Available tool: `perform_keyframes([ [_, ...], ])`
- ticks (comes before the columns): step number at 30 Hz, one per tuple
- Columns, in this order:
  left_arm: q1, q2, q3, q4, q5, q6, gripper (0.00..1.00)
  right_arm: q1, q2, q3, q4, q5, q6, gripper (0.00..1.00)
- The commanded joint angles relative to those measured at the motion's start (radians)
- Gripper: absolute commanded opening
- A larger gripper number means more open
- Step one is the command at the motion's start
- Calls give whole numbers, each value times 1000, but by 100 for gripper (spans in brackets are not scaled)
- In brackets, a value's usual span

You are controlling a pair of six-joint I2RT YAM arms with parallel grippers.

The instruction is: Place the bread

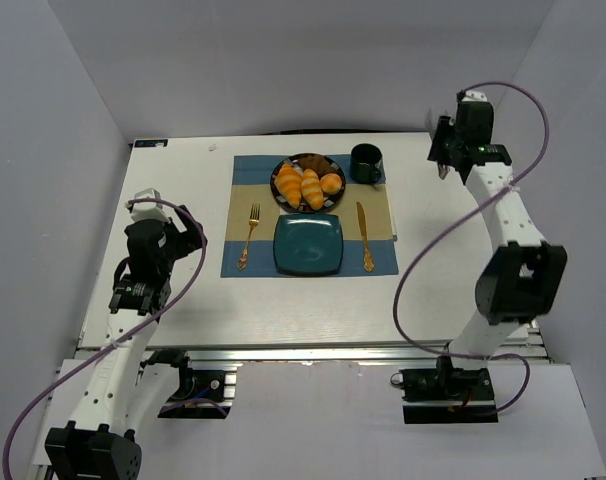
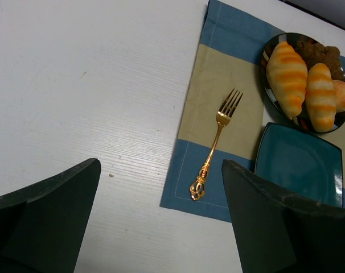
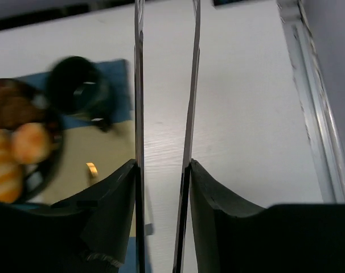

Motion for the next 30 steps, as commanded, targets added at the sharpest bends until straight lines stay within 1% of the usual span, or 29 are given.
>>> perform_keyframes([
  [1, -4, -39, -3, 14, 15, 4, 98, 159, -116, -50, -49, 49, 4, 46],
  [2, -4, -43, -5, 17, 17, 4, 98, 199, -128, -53, -74, 57, 6, 46],
  [3, -4, -46, -5, 18, 20, 4, 98, 267, -138, -52, -85, 57, 21, 47],
  [4, -4, -48, -5, 18, 23, 4, 98, 300, -153, -52, -89, 58, 33, 47],
  [5, -4, -48, -3, 17, 23, 6, 98, 364, -158, -55, -82, 57, 43, 47],
  [6, -4, -49, -3, 15, 21, 6, 98, 395, -161, -53, -77, 57, 43, 47],
  [7, -4, -49, -3, 12, 18, 6, 98, 452, -161, -49, -60, 51, 79, 47],
  [8, -4, -51, -3, 12, 18, 6, 98, 476, -156, -41, -57, 46, 87, 47],
  [10, -4, -56, -3, 15, 18, 6, 98, 530, -126, -20, -51, 71, 106, 47],
  [11, -4, -59, -2, 15, 18, 6, 98, 577, -110, -3, -53, 75, 107, 47],
  [16, -4, -66, -3, 12, 13, 6, 98, 699, 43, 167, -129, 175, 104, 47],
  [19, -4, -68, -3, 12, 12, 6, 98, 719, 92, 203, -149, 210, 101, 47],
  [21, -4, -68, -3, 12, 12, 6, 98, 724, 103, 195, -148, 223, 103, 47],
  [26, -4, -65, -3, 14, 18, 6, 98, 725, 59, 83, -114, 239, 115, 47],
  [30, -4, -63, -3, 14, 21, 6, 98, 725, -9, -13, -82, 238, 127, 47],
])
